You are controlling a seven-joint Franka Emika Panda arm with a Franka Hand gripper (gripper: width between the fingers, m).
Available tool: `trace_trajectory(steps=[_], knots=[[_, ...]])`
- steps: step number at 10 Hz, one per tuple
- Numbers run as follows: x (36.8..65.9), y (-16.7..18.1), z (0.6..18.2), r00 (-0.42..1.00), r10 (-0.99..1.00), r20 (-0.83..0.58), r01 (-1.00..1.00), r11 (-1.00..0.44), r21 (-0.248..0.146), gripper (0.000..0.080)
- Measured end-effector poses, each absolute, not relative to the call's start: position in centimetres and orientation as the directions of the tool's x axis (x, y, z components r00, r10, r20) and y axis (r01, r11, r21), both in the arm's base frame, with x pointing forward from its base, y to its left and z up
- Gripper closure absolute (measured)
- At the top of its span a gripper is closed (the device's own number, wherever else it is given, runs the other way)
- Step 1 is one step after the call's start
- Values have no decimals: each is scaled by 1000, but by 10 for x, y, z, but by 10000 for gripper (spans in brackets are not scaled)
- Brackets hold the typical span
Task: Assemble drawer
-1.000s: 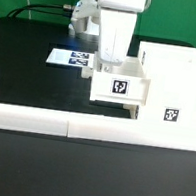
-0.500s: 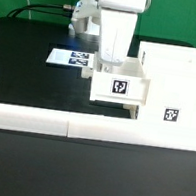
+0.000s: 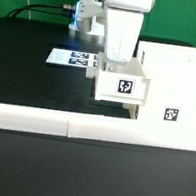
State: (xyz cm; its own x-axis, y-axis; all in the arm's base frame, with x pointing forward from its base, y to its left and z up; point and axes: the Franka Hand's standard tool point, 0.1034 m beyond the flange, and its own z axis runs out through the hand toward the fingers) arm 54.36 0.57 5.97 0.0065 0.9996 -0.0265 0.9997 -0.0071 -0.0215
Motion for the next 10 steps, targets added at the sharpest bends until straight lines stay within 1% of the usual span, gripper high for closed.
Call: trace_trajectory(steps=[4,6,8,10], knots=[[544,6,60,3,1000,-28,1000,-4,-24,755],[546,18,61,-27,999,-29,999,26,-27,755],[545,28,60,-25,999,-28,999,25,-23,755],[545,27,60,-21,999,-27,1000,20,-22,743]])
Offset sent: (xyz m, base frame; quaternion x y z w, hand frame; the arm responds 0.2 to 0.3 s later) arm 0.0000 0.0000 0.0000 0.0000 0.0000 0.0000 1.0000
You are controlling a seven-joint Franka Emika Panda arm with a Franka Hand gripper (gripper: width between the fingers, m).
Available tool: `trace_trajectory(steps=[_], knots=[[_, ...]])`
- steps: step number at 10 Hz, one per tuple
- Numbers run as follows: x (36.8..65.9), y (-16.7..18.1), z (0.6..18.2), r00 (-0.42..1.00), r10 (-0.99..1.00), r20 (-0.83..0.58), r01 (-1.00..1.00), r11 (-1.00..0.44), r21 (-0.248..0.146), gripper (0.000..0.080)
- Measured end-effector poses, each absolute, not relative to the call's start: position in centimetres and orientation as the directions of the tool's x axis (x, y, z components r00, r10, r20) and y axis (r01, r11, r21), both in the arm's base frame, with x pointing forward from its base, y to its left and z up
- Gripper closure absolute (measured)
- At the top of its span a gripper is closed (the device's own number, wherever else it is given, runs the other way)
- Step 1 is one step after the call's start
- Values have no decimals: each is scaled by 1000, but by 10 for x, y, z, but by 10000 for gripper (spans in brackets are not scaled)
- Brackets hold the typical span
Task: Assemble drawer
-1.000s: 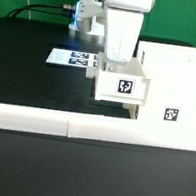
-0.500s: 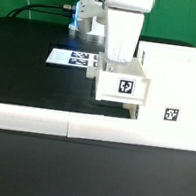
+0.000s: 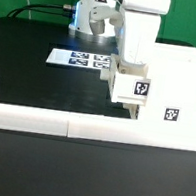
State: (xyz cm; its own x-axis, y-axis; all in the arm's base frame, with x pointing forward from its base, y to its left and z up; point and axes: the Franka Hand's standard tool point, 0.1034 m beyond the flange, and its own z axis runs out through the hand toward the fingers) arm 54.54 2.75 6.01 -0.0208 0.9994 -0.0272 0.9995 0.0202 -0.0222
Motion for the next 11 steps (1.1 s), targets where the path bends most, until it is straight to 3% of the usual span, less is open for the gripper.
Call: trace_trajectory(steps=[1,3,4,5,6,11], knots=[[545,27,60,-21,999,-27,1000,20,-22,743],[547,27,62,-20,999,-29,1000,19,-23,349],[548,27,66,-20,999,-30,1000,19,-18,349],[547,26,70,-20,999,-36,999,19,-26,215],[547,25,78,-21,999,-43,999,19,-35,170],[551,17,104,-15,998,-62,999,13,-35,151]])
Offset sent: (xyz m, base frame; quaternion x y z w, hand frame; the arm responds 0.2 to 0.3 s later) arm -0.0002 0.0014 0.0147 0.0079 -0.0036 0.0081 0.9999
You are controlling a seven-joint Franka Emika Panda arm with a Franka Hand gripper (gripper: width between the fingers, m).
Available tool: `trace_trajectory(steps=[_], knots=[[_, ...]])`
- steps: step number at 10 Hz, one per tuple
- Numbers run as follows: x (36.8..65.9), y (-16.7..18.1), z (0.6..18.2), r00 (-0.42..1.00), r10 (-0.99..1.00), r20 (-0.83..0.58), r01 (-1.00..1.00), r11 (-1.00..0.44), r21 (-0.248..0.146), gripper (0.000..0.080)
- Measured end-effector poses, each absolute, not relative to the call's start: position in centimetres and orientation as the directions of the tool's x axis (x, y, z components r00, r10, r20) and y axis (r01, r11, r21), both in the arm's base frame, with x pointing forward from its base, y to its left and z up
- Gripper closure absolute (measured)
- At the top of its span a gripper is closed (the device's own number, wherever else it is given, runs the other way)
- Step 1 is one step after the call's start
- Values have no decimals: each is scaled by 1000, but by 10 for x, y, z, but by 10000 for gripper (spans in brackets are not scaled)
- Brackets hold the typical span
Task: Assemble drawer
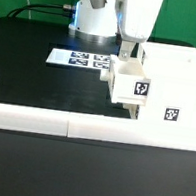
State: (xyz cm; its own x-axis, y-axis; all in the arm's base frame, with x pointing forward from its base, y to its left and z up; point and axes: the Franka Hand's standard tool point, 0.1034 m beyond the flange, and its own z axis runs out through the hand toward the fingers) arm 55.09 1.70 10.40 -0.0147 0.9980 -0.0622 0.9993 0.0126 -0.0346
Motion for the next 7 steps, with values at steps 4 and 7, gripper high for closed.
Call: trace_trajectory(steps=[4,7], knots=[[549,-16,107,-14,998,-66,999,12,-35,151],[547,-25,103,-27,999,-21,999,26,-45,151]])
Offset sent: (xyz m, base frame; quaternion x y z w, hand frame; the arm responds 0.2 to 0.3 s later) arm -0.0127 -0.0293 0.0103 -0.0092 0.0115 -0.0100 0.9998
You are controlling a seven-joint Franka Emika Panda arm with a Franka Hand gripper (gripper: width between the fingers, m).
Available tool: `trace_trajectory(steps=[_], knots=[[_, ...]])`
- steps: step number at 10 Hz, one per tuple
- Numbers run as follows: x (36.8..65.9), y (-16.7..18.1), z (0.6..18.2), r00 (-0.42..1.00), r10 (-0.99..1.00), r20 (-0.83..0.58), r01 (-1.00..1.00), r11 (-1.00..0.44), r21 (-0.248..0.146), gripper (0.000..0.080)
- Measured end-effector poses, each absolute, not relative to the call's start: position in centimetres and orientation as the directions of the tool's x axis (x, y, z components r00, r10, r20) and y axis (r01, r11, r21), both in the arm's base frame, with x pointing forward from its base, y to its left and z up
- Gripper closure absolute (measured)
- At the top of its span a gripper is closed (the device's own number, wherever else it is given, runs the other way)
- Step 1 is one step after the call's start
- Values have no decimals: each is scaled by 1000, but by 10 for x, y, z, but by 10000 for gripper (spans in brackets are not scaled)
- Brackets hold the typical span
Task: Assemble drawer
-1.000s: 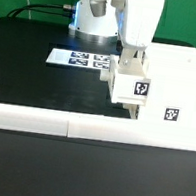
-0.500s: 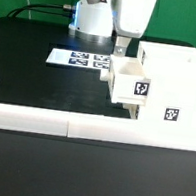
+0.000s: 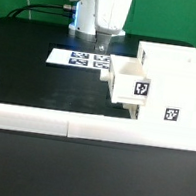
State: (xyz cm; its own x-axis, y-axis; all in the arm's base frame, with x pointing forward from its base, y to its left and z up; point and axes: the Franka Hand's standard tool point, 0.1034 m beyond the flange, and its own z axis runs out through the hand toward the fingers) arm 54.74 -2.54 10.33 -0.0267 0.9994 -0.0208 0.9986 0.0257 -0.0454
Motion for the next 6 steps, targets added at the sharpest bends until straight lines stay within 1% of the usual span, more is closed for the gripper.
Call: trace_trajectory(steps=[2,3,5,6], knots=[[542,-46,83,-51,994,96,997,55,-44,151],[543,-50,78,-52,990,132,997,58,-43,151],[544,-42,68,-53,988,145,997,61,-52,151],[546,-37,67,-53,987,148,997,62,-54,151]])
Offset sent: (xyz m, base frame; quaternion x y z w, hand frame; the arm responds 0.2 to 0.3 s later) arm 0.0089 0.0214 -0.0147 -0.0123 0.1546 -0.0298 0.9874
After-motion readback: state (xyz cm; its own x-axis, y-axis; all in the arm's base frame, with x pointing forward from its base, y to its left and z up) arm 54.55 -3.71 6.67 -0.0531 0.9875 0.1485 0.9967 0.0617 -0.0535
